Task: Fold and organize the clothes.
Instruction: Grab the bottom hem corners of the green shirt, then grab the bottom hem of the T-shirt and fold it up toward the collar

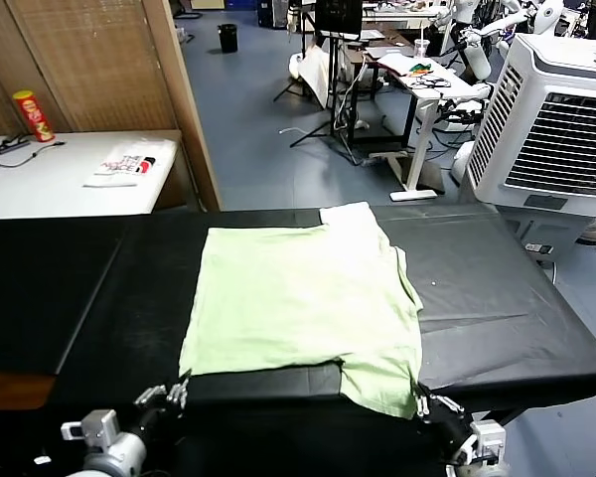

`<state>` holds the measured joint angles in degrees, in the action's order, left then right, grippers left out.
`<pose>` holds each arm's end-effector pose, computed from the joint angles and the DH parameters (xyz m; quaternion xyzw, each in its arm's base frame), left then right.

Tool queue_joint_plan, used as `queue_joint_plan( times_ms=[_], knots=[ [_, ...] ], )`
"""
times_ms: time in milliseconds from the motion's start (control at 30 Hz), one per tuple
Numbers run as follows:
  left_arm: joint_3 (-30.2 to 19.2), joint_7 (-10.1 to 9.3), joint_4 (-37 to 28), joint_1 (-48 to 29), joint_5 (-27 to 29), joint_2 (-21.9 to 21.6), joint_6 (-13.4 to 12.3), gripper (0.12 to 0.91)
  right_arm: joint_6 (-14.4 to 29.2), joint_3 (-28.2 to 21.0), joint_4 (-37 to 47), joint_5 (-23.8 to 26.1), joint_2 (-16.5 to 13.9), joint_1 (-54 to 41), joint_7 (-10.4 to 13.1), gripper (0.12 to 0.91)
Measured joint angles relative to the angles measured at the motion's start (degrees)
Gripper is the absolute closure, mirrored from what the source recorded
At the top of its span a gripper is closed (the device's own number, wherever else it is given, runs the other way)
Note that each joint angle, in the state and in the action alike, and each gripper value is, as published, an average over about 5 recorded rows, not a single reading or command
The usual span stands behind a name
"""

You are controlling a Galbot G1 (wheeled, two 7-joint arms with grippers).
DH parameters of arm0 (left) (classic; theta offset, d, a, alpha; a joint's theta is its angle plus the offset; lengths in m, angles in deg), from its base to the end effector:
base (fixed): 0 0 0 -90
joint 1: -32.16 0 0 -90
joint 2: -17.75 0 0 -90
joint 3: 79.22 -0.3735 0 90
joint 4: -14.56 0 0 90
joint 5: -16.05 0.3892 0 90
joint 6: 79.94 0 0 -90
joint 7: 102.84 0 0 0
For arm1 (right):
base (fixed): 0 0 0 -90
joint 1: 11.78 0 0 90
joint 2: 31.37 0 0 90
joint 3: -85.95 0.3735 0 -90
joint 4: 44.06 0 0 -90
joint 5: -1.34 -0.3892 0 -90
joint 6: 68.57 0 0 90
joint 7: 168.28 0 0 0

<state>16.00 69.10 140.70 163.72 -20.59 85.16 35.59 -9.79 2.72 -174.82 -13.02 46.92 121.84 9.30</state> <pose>0.1533 0.0817 -0.2989 -0.0333 -0.9524 0.0973 0.2870 0.1361 -0.0583 -0.2815 0.0444 -0.9560 -0.0098 0.2897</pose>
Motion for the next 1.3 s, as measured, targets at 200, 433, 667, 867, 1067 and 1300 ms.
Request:
queue_joint_plan(
  times_ms=[200, 433, 667, 867, 1067, 1300],
  knots=[
    [1.9, -1.80, 4.0, 3.6, -1.6, 0.3, -0.4, 0.905, 0.4, 1.5, -4.2, -0.9, 0.0, 4.0, 0.0, 0.903],
    [2.7, -1.81, 6.9, 5.6, -2.5, 1.6, -3.3, 0.905, 4.9, 3.6, -3.1, -5.1, -2.1, 0.4, -1.7, 0.903],
    [1.0, -2.21, 3.7, -2.5, -1.6, 4.4, -4.7, 0.905, 9.0, 2.9, 4.5, -7.6, -6.4, -9.5, -1.9, 0.903],
    [-0.4, -2.32, -1.5, -11.5, 2.9, 6.0, -6.0, 0.905, 12.3, 0.1, 11.3, -4.5, -8.6, -17.8, -2.0, 0.903],
    [-0.9, -1.79, -6.5, -16.3, 7.5, 6.3, -7.8, 0.905, 12.5, -3.3, 17.5, -4.0, -10.6, -25.2, -2.5, 0.903],
    [-1.5, -1.16, -10.7, -19.1, 10.9, 5.4, -8.8, 0.905, 12.4, -7.2, 23.7, -3.2, -11.8, -31.1, -3.2, 0.903]
  ],
)
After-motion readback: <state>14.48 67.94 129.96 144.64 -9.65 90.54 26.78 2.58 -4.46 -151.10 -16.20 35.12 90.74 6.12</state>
